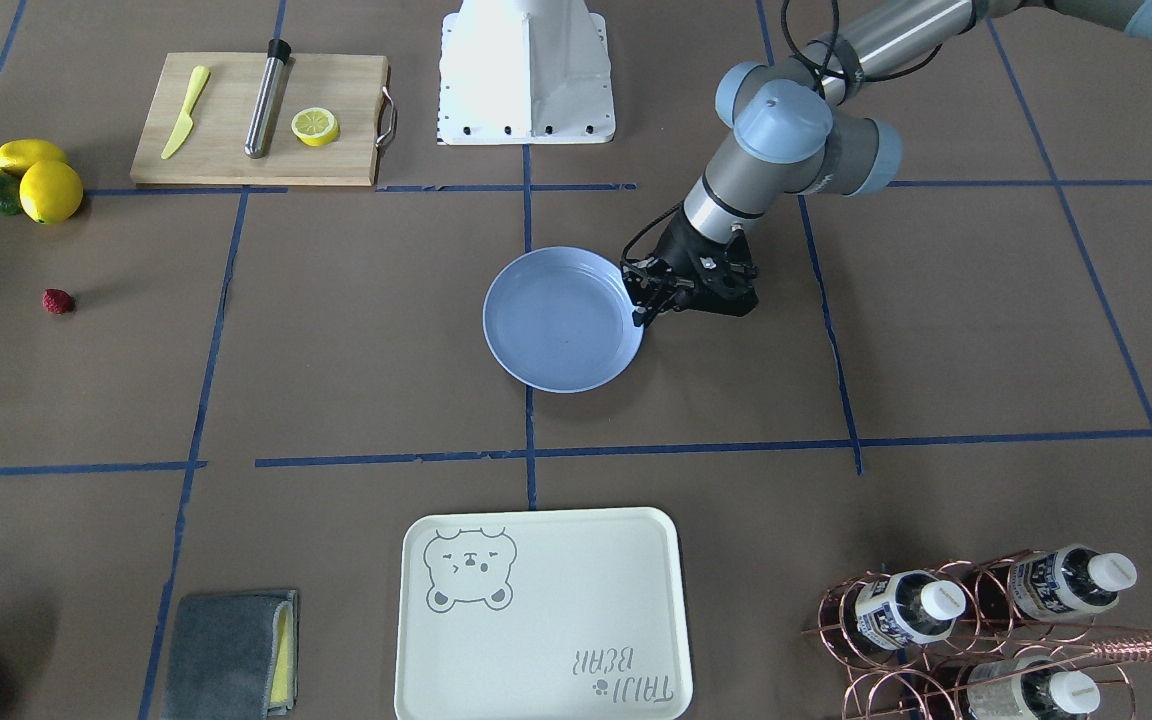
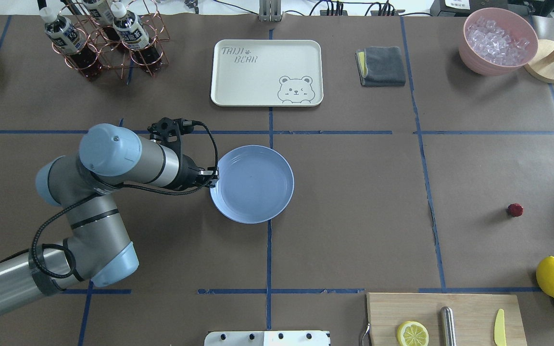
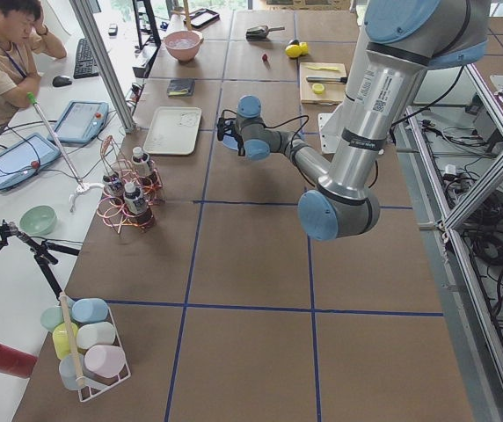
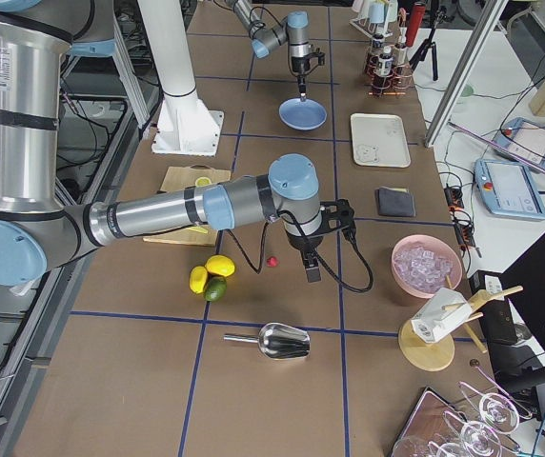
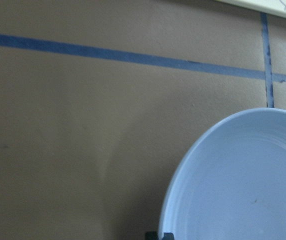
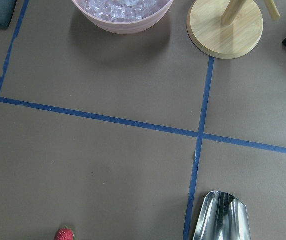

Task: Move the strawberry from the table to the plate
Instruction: 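Slide the blue plate with the left gripper toward the table center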

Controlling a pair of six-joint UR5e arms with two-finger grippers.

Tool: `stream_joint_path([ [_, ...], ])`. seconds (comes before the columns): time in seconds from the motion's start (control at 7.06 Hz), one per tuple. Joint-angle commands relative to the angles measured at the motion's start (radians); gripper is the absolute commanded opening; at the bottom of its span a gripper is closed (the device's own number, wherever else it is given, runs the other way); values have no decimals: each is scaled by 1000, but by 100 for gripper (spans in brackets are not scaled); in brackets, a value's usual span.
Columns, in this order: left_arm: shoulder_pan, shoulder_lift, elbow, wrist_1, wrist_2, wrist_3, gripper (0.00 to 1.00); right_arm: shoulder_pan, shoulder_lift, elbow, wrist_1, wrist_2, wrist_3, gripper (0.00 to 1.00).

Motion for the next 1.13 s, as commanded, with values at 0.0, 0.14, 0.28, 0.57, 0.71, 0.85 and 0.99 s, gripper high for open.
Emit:
stream_joint_path([
  [0.0,48,-18,8,1,42,-34,0,0,-1,0,0,0,0,100],
  [0.14,48,-18,8,0,43,-34,0,0,-1,0,0,0,2,100],
  [0.28,50,-18,8,-2,42,-34,0,0,-1,0,0,0,2,100],
  [0.57,53,-18,5,-3,43,-30,54,0,0,2,2,-2,-12,100],
  [0.71,53,-16,-2,-5,43,-21,100,0,0,2,2,-2,-11,100],
  [0.85,45,-4,-25,4,31,10,100,0,0,2,2,-2,-12,100],
  [0.99,-17,7,-74,105,-28,158,100,0,0,6,2,-2,-14,100],
])
